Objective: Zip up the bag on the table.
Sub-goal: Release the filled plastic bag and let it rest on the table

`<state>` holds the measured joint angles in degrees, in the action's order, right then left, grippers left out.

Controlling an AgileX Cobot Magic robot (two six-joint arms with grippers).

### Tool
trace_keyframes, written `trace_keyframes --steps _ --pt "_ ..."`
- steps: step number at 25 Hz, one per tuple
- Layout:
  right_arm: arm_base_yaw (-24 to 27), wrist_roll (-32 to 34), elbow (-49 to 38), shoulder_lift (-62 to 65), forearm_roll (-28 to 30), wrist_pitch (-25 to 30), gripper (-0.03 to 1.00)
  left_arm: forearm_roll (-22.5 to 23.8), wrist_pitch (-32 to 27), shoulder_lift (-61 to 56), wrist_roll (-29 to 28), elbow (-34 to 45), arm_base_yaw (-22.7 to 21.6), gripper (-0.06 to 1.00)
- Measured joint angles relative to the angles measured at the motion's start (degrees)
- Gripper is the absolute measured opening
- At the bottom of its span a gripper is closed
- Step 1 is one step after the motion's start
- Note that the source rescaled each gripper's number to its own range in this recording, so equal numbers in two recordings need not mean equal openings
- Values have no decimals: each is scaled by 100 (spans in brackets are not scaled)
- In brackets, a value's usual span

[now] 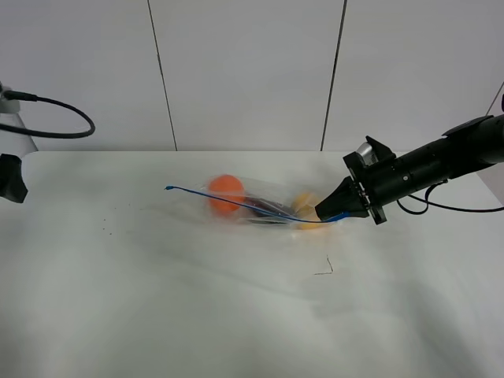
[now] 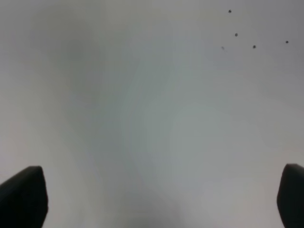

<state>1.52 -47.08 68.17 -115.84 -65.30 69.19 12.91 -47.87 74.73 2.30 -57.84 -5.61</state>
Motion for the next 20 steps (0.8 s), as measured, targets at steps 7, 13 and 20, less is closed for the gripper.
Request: trace_keyframes --steps 7,13,20 --pt "0 0 0 0 0 0 0 -640 22 -1301 187 714 0 100" --pt "0 -7 0 0 0 0 0 -1333 -170 -2269 546 1303 0 100" --pt "0 -23 0 0 -5 0 0 -1512 -324 -3753 599 1837 0 100"
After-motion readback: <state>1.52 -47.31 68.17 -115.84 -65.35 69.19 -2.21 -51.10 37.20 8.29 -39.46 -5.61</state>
